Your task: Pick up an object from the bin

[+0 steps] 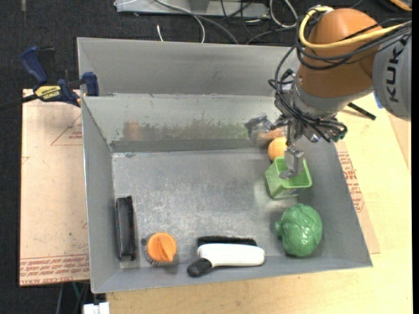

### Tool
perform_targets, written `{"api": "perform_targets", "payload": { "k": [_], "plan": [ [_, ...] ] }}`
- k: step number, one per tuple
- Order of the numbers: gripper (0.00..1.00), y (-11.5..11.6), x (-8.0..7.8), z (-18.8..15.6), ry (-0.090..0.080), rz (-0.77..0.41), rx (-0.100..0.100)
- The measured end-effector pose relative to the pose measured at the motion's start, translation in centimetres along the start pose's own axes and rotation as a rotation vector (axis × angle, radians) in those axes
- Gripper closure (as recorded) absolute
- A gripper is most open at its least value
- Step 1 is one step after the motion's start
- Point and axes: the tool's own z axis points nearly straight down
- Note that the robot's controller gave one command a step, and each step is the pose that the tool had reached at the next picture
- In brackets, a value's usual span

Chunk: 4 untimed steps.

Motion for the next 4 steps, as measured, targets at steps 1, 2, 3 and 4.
{"api": "perform_targets", "payload": {
  "k": [1,2,3,4],
  "plan": [
    [0.0,0.2,3.5,-0.7,-0.002,-0.314,0.001],
    [0.0,2.4,1.4,-2.5,-0.007,-0.342,0.003],
    [0.0,3.0,2.7,0.5,-0.006,-0.231,0.003],
    [0.0,0.4,6.5,1.0,-0.013,-0.48,0.006]
  ]
}}
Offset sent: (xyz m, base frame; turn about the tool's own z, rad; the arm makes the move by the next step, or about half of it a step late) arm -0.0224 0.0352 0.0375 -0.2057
